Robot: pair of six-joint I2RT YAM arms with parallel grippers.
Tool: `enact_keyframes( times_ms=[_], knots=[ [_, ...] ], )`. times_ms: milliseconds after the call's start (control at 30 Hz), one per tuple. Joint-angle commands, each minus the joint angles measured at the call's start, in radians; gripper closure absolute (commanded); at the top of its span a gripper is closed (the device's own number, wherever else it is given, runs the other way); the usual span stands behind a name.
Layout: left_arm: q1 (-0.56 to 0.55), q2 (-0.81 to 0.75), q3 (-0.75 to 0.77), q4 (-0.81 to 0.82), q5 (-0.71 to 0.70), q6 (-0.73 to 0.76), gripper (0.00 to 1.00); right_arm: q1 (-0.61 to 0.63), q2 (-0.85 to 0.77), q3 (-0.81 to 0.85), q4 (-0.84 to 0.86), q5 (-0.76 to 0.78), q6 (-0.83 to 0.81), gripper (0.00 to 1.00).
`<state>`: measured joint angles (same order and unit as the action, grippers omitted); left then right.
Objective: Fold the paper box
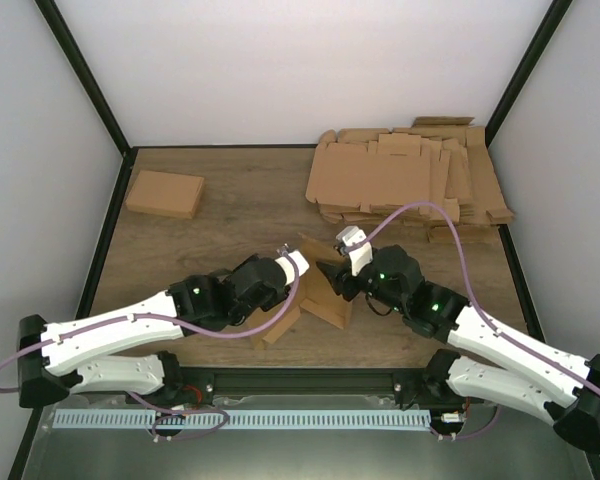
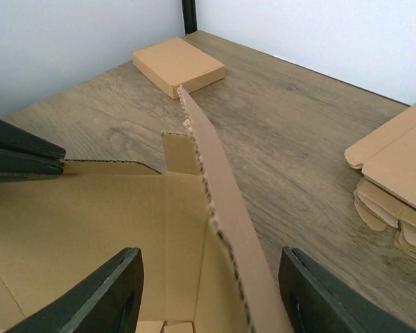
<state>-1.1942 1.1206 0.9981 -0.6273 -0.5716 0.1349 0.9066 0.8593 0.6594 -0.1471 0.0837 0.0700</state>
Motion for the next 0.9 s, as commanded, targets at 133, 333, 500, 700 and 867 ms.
enact_keyframes(
  times_ms=[133, 333, 500, 700, 867],
  knots=[
    [-0.007, 0.037, 0.033, -0.031, -0.094, 0.08, 0.96, -0.013, 0.02, 0.109, -0.13, -0.028, 0.066, 0.39],
    [0.008, 0.017, 0.001, 0.024, -0.115, 0.162, 0.96, -0.095, 0.009, 0.122, -0.137, -0.123, 0.06, 0.39],
    [0.069, 0.022, 0.02, 0.029, -0.062, 0.189, 0.96, -0.134, 0.019, 0.149, -0.134, -0.216, 0.048, 0.39],
    [0.088, 0.051, 0.044, 0.028, -0.053, 0.213, 0.96, -0.154, 0.021, 0.153, -0.118, -0.232, 0.053, 0.39],
    [0.09, 0.051, 0.036, 0.033, -0.055, 0.224, 0.96, -0.173, 0.013, 0.158, -0.095, -0.235, 0.062, 0.38]
  ],
)
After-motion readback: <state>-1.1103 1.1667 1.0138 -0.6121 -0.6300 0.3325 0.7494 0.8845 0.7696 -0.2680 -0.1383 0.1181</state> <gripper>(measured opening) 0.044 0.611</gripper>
